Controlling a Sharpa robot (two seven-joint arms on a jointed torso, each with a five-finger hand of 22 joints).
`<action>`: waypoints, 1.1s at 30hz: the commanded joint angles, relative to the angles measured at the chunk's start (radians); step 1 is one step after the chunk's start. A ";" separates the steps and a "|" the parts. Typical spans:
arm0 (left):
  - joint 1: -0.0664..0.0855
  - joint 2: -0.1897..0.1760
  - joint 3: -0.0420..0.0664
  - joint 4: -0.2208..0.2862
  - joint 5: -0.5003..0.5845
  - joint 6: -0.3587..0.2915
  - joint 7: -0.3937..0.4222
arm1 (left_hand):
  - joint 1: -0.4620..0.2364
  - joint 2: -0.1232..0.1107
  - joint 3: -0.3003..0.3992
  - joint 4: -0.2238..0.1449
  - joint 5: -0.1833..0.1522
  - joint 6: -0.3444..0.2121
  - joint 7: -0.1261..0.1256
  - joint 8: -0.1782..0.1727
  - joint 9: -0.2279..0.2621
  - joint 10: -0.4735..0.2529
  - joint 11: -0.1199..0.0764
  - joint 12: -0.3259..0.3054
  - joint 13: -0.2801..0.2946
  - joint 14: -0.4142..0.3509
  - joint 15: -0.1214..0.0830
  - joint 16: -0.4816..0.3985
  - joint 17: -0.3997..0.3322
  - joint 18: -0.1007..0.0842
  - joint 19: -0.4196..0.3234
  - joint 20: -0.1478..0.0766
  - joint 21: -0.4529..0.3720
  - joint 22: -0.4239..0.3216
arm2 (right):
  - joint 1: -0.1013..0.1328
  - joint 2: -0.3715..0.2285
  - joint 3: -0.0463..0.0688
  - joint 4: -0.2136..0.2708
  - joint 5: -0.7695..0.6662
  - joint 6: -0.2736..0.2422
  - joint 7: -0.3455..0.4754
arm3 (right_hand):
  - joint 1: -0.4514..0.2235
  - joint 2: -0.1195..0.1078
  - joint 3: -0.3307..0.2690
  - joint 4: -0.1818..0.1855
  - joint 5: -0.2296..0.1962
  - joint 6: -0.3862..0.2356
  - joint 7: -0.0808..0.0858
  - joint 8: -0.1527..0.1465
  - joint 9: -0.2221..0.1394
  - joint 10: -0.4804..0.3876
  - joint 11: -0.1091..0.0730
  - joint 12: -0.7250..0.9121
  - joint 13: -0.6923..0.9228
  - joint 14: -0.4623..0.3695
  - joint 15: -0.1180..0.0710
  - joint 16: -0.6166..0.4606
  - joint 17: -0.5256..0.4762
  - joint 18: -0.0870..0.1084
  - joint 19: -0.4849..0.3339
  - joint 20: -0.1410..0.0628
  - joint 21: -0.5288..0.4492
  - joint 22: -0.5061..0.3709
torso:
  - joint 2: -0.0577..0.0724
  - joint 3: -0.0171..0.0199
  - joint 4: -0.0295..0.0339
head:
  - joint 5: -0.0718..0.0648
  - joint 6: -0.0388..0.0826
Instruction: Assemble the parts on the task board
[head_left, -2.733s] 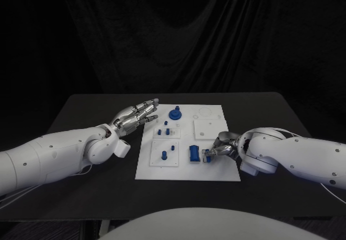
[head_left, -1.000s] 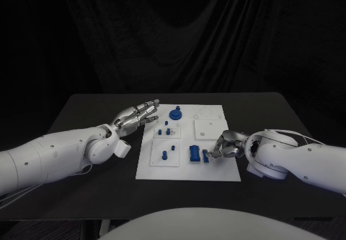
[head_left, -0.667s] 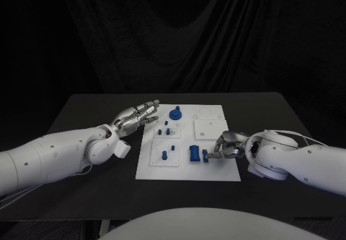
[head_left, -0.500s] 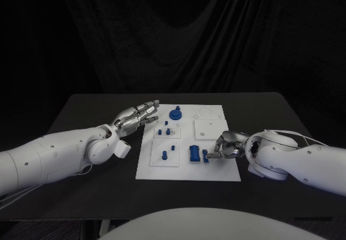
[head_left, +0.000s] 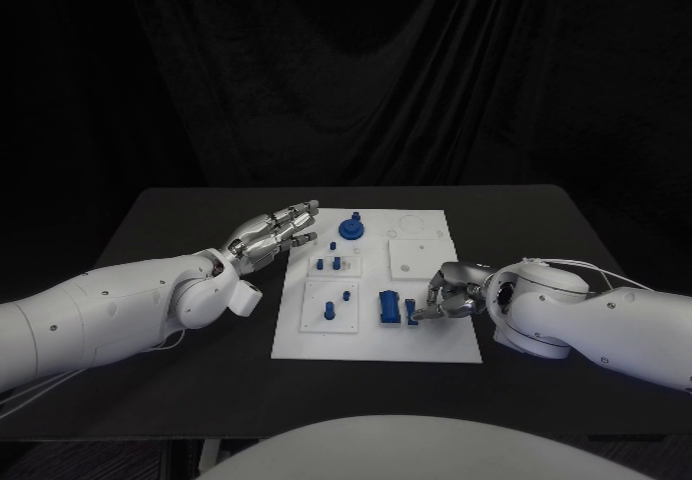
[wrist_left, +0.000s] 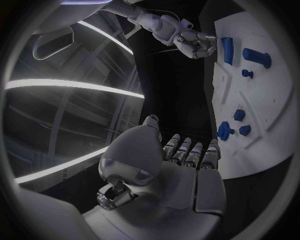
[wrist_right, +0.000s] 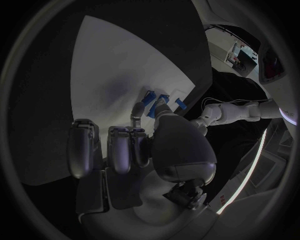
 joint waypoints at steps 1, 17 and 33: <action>-0.002 0.002 0.001 0.000 -0.006 0.014 0.013 | 0.011 0.001 0.001 -0.003 0.006 -0.001 0.006 0.004 0.000 -0.005 0.002 -0.003 -0.001 0.002 0.007 0.001 0.000 0.000 -0.004 0.001 0.004 -0.001 | -0.004 0.001 0.000 -0.001 -0.027 0.023 -0.031 | 0.011 0.000 -0.009 0.001 -0.003 -0.004 0.000 0.008 0.002 0.108 -0.008 0.003 0.263 0.094 -0.009 -0.001 0.201 0.015 0.026 -0.005 0.001 0.212 | 0.000 0.0000 0.0000 | 0.000 0.000; -0.003 -0.003 0.001 0.002 -0.006 0.013 0.014 | 0.011 0.001 0.001 -0.004 0.008 -0.003 0.006 0.003 0.000 -0.005 0.002 -0.004 -0.001 0.002 0.007 0.001 0.000 -0.001 -0.004 0.001 0.004 -0.001 | -0.020 0.004 0.001 0.000 -0.048 0.006 -0.026 | 0.007 -0.012 -0.023 0.008 -0.006 -0.004 -0.001 0.016 0.008 0.108 -0.010 0.003 0.263 0.094 -0.010 -0.001 0.202 0.017 0.021 -0.006 -0.010 0.208 | 0.000 -0.0001 -0.0002 | 0.006 0.000; -0.004 -0.001 0.001 -0.001 -0.006 0.016 0.012 | 0.011 0.001 0.002 -0.005 0.009 -0.003 0.006 0.003 0.000 -0.005 0.002 -0.003 -0.001 0.002 0.007 0.001 0.000 -0.001 -0.003 0.001 0.005 -0.001 | -0.021 0.008 0.001 -0.006 -0.048 0.005 -0.030 | 0.003 0.000 -0.026 0.022 -0.006 -0.005 -0.004 0.021 0.013 0.108 -0.011 0.003 0.263 0.094 -0.011 -0.001 0.202 0.018 0.020 -0.008 -0.012 0.208 | 0.001 0.0001 -0.0004 | 0.004 0.000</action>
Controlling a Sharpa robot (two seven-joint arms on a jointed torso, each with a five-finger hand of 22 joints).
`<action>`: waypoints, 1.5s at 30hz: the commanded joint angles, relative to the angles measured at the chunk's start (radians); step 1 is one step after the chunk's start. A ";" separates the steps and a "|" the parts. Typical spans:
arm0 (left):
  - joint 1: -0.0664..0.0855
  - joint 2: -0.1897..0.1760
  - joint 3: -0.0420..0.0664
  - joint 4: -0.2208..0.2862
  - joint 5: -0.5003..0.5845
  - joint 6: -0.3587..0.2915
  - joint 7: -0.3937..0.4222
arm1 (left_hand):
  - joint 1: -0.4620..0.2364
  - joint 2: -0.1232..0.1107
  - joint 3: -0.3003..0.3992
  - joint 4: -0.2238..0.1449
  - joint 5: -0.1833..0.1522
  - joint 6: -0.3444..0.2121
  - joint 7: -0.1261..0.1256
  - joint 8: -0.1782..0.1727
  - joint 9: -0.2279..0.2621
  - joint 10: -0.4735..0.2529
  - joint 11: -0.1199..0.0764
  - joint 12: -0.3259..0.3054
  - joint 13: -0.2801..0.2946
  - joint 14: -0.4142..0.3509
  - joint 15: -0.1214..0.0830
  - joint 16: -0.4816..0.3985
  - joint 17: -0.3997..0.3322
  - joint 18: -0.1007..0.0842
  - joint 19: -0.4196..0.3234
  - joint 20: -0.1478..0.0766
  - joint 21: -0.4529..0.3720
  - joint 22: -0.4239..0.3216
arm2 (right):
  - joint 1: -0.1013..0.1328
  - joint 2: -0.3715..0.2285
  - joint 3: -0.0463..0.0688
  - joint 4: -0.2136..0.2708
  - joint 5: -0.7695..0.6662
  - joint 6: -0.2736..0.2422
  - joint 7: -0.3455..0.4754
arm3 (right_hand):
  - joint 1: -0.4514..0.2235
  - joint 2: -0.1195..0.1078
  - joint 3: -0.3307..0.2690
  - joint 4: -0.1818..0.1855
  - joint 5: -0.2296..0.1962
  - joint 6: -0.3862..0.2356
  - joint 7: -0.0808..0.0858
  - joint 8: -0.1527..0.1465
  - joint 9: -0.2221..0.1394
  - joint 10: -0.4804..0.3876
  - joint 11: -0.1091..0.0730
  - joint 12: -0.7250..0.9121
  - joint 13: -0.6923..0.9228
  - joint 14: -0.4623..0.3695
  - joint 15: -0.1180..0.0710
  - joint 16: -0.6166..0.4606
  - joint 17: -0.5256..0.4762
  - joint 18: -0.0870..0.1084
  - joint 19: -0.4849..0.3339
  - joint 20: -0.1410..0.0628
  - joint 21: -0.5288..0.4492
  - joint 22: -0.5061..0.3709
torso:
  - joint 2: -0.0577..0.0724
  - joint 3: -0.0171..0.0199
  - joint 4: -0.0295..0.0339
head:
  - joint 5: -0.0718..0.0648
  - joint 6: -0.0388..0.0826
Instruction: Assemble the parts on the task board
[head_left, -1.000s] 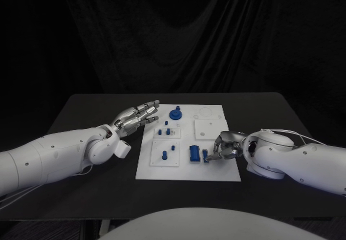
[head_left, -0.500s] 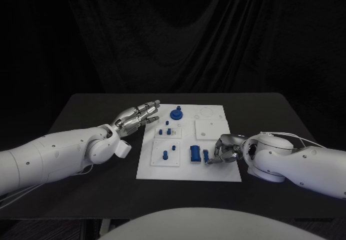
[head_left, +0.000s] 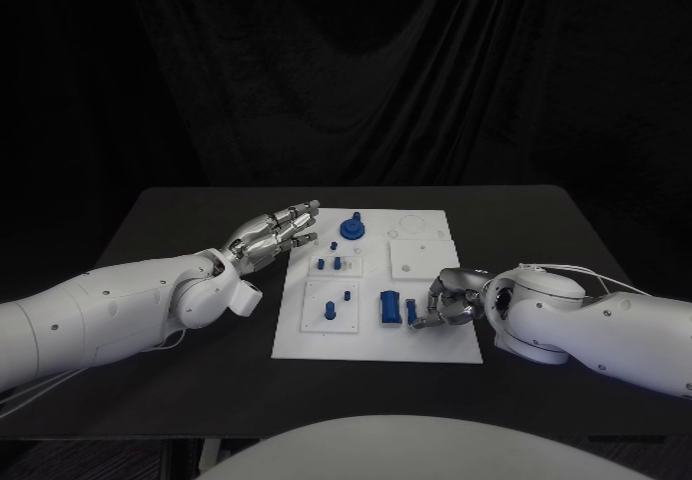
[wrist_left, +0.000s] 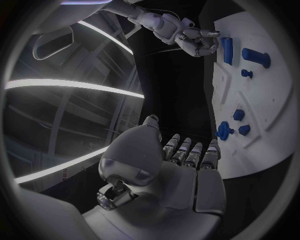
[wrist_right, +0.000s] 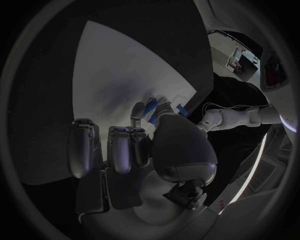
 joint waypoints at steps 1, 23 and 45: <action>-0.002 0.001 0.001 0.000 -0.006 0.015 0.012 | 0.011 0.001 0.002 -0.005 0.006 -0.003 0.006 0.003 0.000 -0.005 0.002 -0.003 -0.001 0.002 0.007 0.001 0.000 -0.001 -0.003 0.001 0.005 -0.001 | -0.003 0.001 0.001 -0.003 -0.009 -0.008 -0.023 | 0.002 0.015 0.002 0.006 -0.001 -0.006 -0.004 0.004 0.002 0.104 -0.008 0.003 0.263 0.091 -0.008 -0.002 0.201 0.018 0.020 -0.008 -0.006 0.207 | 0.001 0.0002 -0.0001 | 0.000 0.000; -0.003 0.003 0.001 -0.004 -0.006 0.017 0.009 | 0.018 0.004 0.007 -0.015 0.021 -0.003 0.006 0.003 0.000 -0.005 0.004 -0.003 -0.001 0.002 0.007 0.001 0.000 -0.001 -0.003 0.001 0.005 -0.001 | -0.003 0.032 0.001 -0.045 -0.009 0.023 -0.040 | 0.035 0.056 0.010 -0.005 0.000 -0.004 -0.006 0.013 0.007 0.104 -0.009 0.003 0.263 0.090 -0.010 -0.002 0.200 0.019 0.018 -0.009 -0.012 0.206 | 0.000 0.0000 0.0000 | 0.006 0.000; -0.006 0.003 0.001 -0.004 -0.006 0.015 0.010 | 0.023 0.004 0.011 -0.023 0.035 -0.002 0.006 0.003 0.000 -0.005 0.003 -0.003 -0.001 0.001 0.006 0.001 -0.001 -0.001 -0.004 0.000 0.004 -0.002 | -0.005 0.050 0.001 -0.061 -0.009 0.076 -0.051 | 0.099 0.090 0.013 -0.049 -0.001 0.023 -0.014 0.019 0.004 0.104 -0.013 0.003 0.263 0.091 -0.021 -0.001 0.203 0.022 0.013 -0.018 -0.023 0.203 | 0.000 0.0011 0.0002 | 0.008 0.000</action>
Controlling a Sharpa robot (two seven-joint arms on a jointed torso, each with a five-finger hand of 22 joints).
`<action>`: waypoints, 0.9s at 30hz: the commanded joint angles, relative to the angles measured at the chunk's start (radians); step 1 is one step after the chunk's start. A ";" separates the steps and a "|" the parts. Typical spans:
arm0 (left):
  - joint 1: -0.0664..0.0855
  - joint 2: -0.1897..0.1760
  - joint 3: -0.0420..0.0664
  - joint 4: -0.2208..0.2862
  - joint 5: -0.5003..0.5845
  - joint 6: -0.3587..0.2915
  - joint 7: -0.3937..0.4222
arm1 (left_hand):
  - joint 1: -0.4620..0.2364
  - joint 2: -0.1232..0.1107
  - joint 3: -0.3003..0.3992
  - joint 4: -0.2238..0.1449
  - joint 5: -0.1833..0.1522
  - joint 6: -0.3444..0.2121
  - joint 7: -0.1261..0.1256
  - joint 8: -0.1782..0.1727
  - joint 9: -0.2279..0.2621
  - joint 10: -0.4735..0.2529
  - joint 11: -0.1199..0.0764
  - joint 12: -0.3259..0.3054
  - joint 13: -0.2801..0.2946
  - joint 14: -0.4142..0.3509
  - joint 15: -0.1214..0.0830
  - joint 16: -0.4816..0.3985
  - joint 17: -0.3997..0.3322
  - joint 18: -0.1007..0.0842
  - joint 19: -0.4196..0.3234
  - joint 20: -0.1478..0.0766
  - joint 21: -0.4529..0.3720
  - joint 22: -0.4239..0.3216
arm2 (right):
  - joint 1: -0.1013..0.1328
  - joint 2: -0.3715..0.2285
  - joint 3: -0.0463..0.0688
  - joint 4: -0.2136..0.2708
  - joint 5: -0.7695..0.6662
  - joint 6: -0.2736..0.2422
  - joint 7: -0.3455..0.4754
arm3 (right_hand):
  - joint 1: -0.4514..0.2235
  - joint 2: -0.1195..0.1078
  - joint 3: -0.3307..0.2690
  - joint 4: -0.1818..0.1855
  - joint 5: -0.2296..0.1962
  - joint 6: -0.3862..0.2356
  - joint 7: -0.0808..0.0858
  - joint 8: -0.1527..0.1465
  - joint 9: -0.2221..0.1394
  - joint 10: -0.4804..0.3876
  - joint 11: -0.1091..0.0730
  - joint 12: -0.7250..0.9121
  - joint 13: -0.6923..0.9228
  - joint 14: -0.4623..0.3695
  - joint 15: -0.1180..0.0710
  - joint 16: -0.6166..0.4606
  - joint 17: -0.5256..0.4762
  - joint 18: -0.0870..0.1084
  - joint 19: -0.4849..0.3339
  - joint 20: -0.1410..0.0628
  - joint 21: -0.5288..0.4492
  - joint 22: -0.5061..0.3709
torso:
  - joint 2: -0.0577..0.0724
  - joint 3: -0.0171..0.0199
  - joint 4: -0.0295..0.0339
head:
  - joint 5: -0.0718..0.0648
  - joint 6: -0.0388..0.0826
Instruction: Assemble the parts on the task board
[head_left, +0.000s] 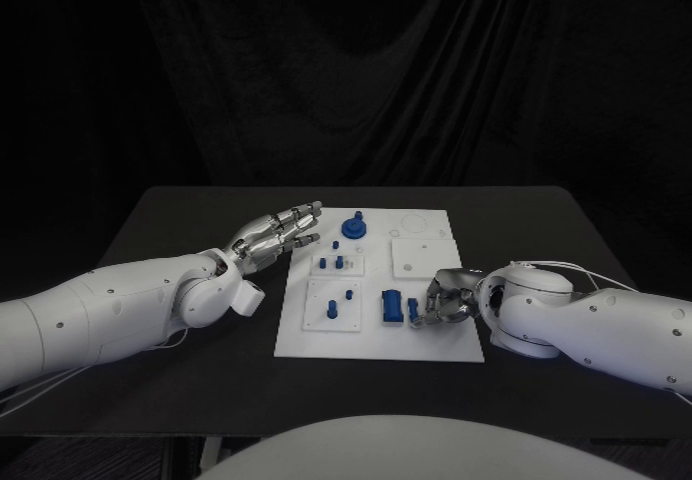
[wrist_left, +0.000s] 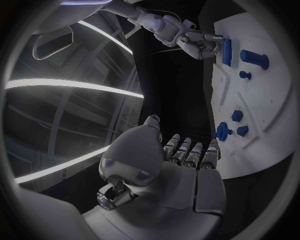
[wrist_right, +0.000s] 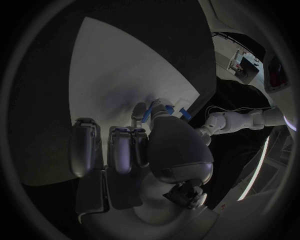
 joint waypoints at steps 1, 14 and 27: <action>-0.003 0.001 0.001 0.001 -0.006 0.012 0.012 | 0.010 -0.002 0.000 -0.007 0.005 -0.002 0.006 0.003 0.000 -0.005 0.003 -0.003 -0.001 0.001 0.006 0.001 -0.001 -0.001 -0.004 0.000 0.004 -0.001 | -0.003 -0.001 -0.003 -0.005 -0.009 0.025 -0.035 | 0.010 0.001 -0.002 -0.007 0.003 0.009 0.000 0.001 -0.001 0.104 -0.006 0.003 0.263 0.090 -0.007 -0.001 0.203 0.005 0.011 -0.006 -0.005 0.203 | 0.000 0.0005 0.0004 | 0.000 0.000; -0.003 -0.005 0.001 0.005 -0.006 -0.003 0.035 | 0.012 -0.007 -0.001 -0.012 0.007 -0.001 0.004 0.004 0.000 -0.004 0.004 0.000 -0.001 0.001 0.003 0.000 -0.001 -0.001 -0.004 -0.001 0.004 -0.001 | -0.004 -0.028 -0.003 0.018 -0.003 -0.122 0.048 | -0.088 -0.058 -0.107 0.060 0.003 -0.002 0.005 -0.010 -0.008 0.104 -0.008 0.003 0.263 0.089 0.000 -0.003 0.200 0.003 0.017 -0.001 0.004 0.207 | 0.000 -0.0006 0.0002 | 0.001 0.000; -0.004 -0.025 0.001 0.054 -0.006 -0.145 0.161 | 0.034 -0.071 -0.036 0.053 -0.075 0.083 -0.011 0.031 0.007 0.036 -0.014 0.102 0.009 -0.001 -0.077 0.000 -0.001 0.016 -0.011 -0.063 0.001 -0.005 | 0.018 -0.167 -0.002 0.137 0.206 -0.614 0.415 | -0.331 0.093 -0.203 0.105 0.125 0.005 0.007 -0.054 -0.054 0.104 -0.002 0.003 0.263 0.077 0.001 -0.025 0.139 0.003 0.016 0.002 0.004 0.206 | -0.002 0.0005 -0.0013 | 0.000 0.000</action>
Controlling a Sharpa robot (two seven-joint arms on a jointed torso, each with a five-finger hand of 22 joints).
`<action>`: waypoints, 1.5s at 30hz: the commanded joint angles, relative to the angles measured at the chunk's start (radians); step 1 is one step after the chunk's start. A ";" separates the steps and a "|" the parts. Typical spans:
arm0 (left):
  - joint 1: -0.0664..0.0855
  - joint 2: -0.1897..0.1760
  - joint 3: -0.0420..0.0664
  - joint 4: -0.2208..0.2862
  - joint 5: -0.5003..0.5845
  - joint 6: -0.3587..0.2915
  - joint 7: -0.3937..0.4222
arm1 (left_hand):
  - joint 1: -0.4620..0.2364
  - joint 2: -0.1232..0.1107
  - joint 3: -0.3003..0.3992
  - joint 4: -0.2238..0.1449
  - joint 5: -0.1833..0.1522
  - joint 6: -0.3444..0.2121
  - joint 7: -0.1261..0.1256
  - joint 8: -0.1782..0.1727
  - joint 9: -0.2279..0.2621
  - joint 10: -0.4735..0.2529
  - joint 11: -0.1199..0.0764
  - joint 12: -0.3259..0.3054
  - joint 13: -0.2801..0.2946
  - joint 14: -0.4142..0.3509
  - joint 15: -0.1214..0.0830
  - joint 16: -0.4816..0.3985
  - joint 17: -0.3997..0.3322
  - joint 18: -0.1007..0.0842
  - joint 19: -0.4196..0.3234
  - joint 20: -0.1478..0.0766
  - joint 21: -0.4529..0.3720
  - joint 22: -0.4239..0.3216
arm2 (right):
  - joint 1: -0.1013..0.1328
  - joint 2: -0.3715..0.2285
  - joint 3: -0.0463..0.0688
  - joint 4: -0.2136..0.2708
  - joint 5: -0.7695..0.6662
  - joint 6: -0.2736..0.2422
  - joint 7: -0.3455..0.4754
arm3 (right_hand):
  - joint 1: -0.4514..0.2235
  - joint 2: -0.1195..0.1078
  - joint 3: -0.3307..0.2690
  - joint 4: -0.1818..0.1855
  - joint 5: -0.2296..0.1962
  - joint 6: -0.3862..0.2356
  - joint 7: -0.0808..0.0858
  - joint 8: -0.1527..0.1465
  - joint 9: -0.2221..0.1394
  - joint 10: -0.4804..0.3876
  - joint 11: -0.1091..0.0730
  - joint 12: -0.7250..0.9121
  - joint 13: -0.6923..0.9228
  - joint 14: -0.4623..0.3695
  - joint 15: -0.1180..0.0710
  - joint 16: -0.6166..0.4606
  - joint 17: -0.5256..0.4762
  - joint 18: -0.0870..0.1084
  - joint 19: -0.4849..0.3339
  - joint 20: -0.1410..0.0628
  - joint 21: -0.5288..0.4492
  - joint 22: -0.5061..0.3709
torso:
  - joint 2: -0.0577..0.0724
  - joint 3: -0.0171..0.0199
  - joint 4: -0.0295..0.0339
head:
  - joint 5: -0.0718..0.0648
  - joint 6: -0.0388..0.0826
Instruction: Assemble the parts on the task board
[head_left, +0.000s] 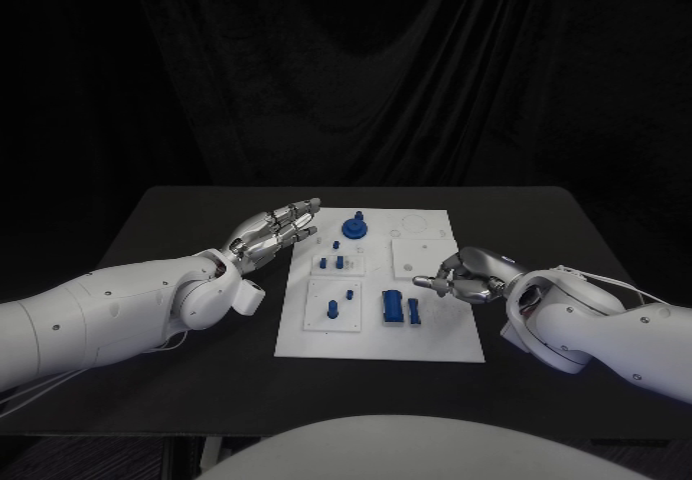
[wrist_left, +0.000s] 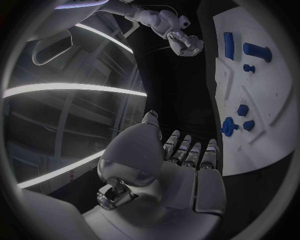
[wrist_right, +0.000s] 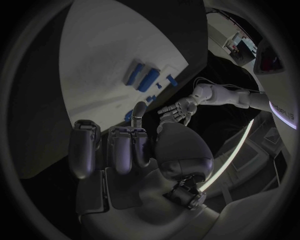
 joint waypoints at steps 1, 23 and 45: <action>-0.002 -0.010 0.001 0.028 -0.006 -0.079 0.109 | -0.005 -0.010 -0.009 0.007 -0.042 0.003 -0.003 0.000 0.000 0.000 -0.001 0.006 0.001 -0.002 -0.011 0.000 -0.001 0.016 -0.002 -0.012 -0.004 -0.003 | 0.014 -0.023 0.001 0.023 0.158 -0.254 0.223 | 0.002 0.045 -0.013 0.001 0.087 -0.011 0.013 -0.034 -0.031 0.106 0.004 0.003 0.263 0.066 0.004 -0.033 0.091 0.013 -0.005 0.003 -0.069 0.193 | -0.001 0.0004 -0.0011 | 0.000 0.000; 0.008 -0.008 0.001 0.099 -0.033 -0.188 0.142 | -0.188 -0.047 -0.056 0.007 -0.356 -0.124 -0.184 -0.083 -0.018 -0.057 -0.240 -0.202 -0.021 -0.009 -0.123 -0.008 -0.005 0.018 -0.021 -0.110 -0.027 -0.015 | 0.057 -0.039 0.000 -0.057 0.752 0.105 0.731 | 0.103 0.114 -0.167 -0.002 -0.010 -0.792 -0.148 -0.532 -0.893 -1.437 0.046 -1.460 -1.239 -1.469 0.232 -1.542 -1.307 0.055 -1.449 0.285 -1.415 -1.266 | -0.051 0.0013 0.0021 | -0.001 0.000; 0.003 0.018 0.047 0.127 0.027 -0.324 -0.013 | -1.224 -0.207 0.255 -0.285 -0.408 -0.260 -0.027 -0.102 -0.038 -0.054 -0.129 -0.305 -0.037 -0.009 -0.126 -0.008 -0.005 -0.162 -0.029 -0.235 -0.041 -0.022 | 0.013 0.031 0.073 -0.097 0.877 -0.026 0.718 | -0.808 -0.112 0.259 -0.292 -0.127 -0.956 0.017 -0.645 -0.987 -1.465 0.075 -1.568 -1.308 -1.469 0.127 -1.542 -1.307 -0.040 -1.467 0.011 -1.423 -1.307 | -0.047 0.0064 0.0022 | -0.005 0.071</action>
